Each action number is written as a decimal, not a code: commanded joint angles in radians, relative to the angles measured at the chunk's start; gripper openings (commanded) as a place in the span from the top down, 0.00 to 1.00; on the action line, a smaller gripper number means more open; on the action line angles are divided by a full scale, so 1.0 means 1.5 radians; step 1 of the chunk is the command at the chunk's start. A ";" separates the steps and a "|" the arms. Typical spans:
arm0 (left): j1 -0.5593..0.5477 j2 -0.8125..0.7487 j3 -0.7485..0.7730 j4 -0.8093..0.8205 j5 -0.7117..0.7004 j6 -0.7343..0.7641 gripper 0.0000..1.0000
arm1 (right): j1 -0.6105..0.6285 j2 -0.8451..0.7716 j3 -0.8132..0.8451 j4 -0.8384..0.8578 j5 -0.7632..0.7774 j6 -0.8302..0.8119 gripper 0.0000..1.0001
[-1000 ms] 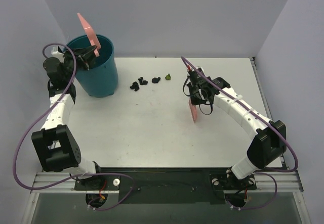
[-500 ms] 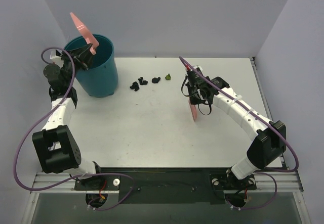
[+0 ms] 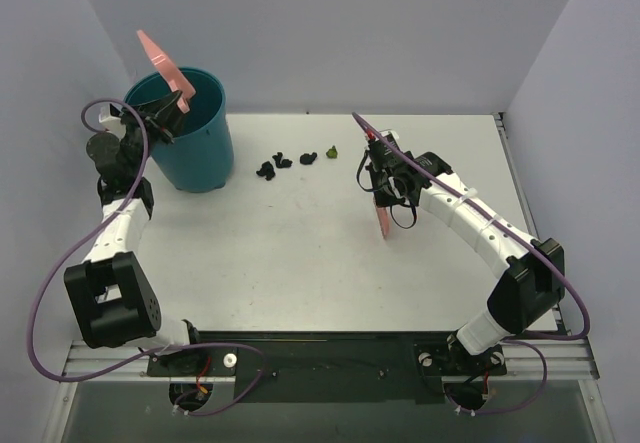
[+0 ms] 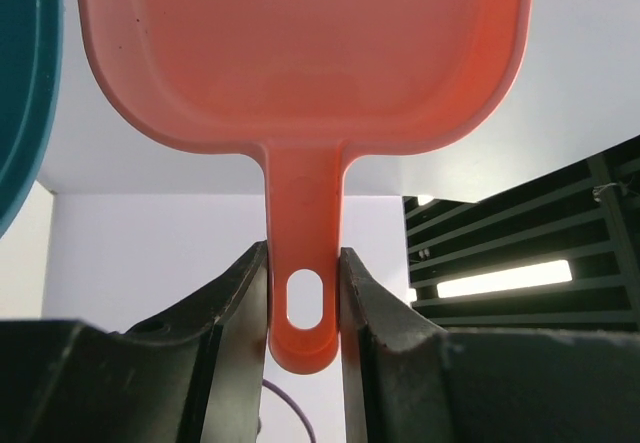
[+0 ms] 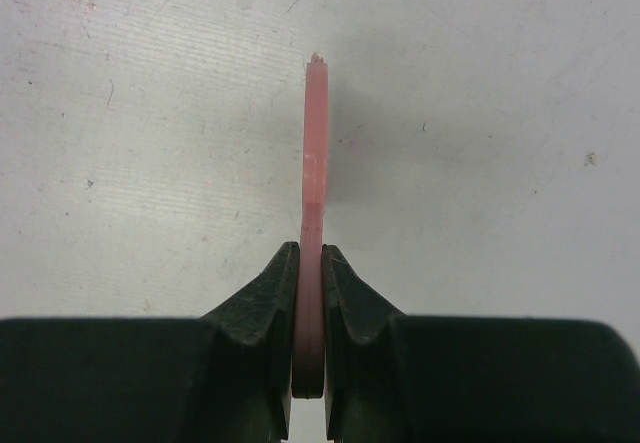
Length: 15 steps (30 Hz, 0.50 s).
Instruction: Sweep away the paper scraps from the table
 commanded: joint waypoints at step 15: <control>-0.013 -0.063 0.224 -0.600 0.068 0.543 1.00 | 0.006 0.041 0.085 0.049 0.010 0.061 1.00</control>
